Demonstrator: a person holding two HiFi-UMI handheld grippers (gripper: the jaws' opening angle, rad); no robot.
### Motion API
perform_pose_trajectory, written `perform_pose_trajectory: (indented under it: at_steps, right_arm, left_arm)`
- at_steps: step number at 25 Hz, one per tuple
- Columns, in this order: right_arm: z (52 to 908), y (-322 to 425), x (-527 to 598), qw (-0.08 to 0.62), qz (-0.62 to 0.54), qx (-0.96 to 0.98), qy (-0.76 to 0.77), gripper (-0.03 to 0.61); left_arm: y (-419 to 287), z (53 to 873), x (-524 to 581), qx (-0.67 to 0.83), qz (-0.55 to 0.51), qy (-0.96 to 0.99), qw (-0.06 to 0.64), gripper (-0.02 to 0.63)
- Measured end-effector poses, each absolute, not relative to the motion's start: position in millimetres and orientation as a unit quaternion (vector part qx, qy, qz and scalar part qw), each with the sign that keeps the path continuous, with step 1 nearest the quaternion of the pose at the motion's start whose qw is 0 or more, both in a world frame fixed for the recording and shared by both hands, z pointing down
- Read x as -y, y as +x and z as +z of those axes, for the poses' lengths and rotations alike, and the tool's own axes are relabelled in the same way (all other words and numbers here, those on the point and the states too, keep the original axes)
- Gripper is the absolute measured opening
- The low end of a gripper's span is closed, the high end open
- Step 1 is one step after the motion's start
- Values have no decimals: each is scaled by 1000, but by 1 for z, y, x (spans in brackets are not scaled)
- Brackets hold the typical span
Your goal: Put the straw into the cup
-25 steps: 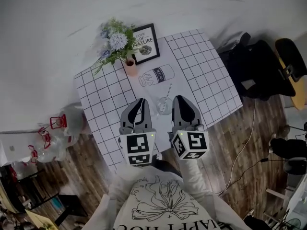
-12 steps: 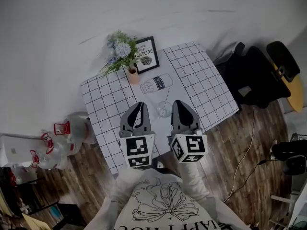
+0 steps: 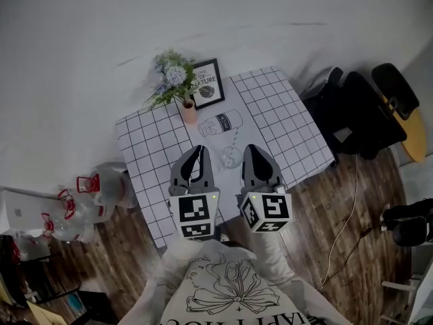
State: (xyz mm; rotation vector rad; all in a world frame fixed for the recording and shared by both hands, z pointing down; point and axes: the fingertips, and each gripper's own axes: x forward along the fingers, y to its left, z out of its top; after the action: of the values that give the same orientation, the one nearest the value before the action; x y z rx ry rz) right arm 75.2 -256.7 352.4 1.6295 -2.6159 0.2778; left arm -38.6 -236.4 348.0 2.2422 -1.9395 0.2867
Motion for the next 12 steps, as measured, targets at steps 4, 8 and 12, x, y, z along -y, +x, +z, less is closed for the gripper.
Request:
perform_pose_trajectory:
  at_steps: [4,8,12]
  right_arm:
    - [351,74,255,22,90,846,524,3]
    - [349,74,253,20,90,847,524,3]
    - [348,73,251,20,87,848,523,3]
  left_arm:
    - [-39,347,234,650,95,749,81,14]
    - [-40,345,233,651,93,749,79,14]
    - [-37,344,231,649,93,751,77,14]
